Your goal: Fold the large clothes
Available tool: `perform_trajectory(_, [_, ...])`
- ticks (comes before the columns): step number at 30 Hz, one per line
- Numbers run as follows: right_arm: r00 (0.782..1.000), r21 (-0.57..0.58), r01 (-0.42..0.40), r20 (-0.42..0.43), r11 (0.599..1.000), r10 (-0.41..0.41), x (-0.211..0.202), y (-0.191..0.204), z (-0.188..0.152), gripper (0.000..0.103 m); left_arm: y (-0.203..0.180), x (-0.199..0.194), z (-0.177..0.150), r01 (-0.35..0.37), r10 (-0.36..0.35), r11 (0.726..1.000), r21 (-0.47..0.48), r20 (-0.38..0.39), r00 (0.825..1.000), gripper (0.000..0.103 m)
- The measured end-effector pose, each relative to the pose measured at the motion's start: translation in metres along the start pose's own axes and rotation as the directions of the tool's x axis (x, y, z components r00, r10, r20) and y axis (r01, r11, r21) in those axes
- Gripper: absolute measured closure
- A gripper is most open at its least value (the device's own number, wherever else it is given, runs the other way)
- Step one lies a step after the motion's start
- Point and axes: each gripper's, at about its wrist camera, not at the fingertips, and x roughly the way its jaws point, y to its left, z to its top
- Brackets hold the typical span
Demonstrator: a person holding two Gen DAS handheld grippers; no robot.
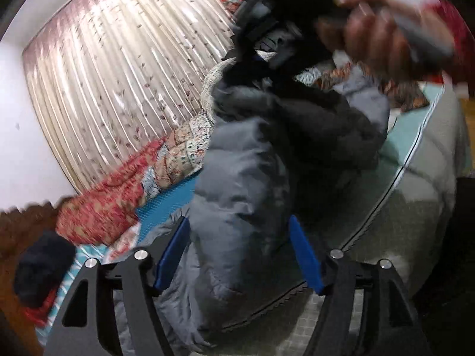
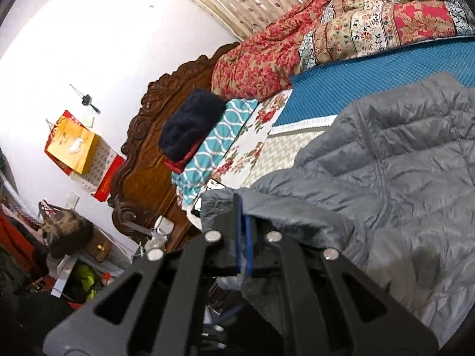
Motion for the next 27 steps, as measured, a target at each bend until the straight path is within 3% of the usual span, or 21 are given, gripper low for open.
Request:
perform_trajectory(2, [1.0,-0.018,-0.009,0.01,1.0,0.01,-0.005,0.01,0.002,0.1,0.002,0.01,-0.005,-0.046,0.047,0.999,0.012,-0.029,0.998,0.091])
perform_trajectory(6, [0.999,-0.036,-0.025,0.024,0.999,0.026,-0.018,0.014,0.002,0.1,0.031,0.032,-0.011,-0.131,0.123,0.988,-0.081,-0.099,0.987,0.089])
perform_trajectory(7, [1.0,-0.044,-0.019,0.022,0.999,0.02,-0.019,0.016,0.001,0.1,0.038,0.037,-0.01,-0.137,0.127,0.986,-0.097,-0.103,0.987,0.063])
perform_trajectory(9, [0.999,-0.081,0.035,0.005,0.996,-0.035,-0.023,0.016,-0.003,0.098,0.053,0.041,-0.001,-0.131,0.116,0.983,-0.128,-0.121,0.986,0.039])
perform_trajectory(11, [0.996,-0.102,0.084,-0.01,0.991,-0.085,-0.034,0.01,-0.009,0.081,0.077,0.034,0.013,-0.13,0.114,0.97,-0.204,-0.085,0.99,0.036])
perform_trajectory(13, [0.979,-0.169,0.203,0.038,0.964,-0.199,-0.057,0.007,-0.024,0.034,0.104,0.023,0.031,-0.133,0.125,0.952,-0.275,-0.046,0.991,0.035])
perform_trajectory(14, [0.944,-0.239,0.327,0.117,0.914,-0.308,-0.074,0.009,-0.038,0.03,0.117,0.018,0.04,-0.139,0.137,0.943,-0.301,-0.03,0.99,0.035])
perform_trajectory(16, [0.873,-0.306,0.486,0.208,0.819,-0.441,-0.094,0.007,-0.064,0.029,0.131,0.017,0.052,-0.141,0.143,0.937,-0.321,-0.016,0.99,0.035])
perform_trajectory(17, [0.824,-0.327,0.567,0.238,0.756,-0.515,-0.099,0.003,-0.079,0.028,0.139,0.016,0.059,-0.136,0.14,0.934,-0.332,-0.011,0.99,0.035])
perform_trajectory(21, [0.673,-0.481,0.712,0.26,0.511,-0.693,-0.082,-0.01,-0.144,0.022,0.151,0.021,0.076,-0.119,0.126,0.934,-0.337,-0.001,0.992,0.035])
perform_trajectory(22, [0.658,-0.544,0.701,0.244,0.462,-0.712,-0.071,-0.012,-0.163,0.02,0.155,0.025,0.079,-0.118,0.125,0.936,-0.333,0.001,0.992,0.035])
perform_trajectory(23, [0.661,-0.583,0.681,0.228,0.443,-0.715,-0.063,-0.013,-0.175,0.02,0.156,0.026,0.083,-0.12,0.127,0.937,-0.328,0.002,0.992,0.035])
perform_trajectory(24, [0.678,-0.628,0.641,0.194,0.441,-0.709,-0.052,-0.014,-0.191,0.019,0.155,0.026,0.087,-0.12,0.127,0.938,-0.326,0.001,0.992,0.035])
perform_trajectory(27, [0.748,-0.648,0.547,0.095,0.53,-0.656,-0.028,-0.02,-0.209,0.019,0.153,0.027,0.094,-0.118,0.124,0.941,-0.317,-0.001,0.992,0.035])
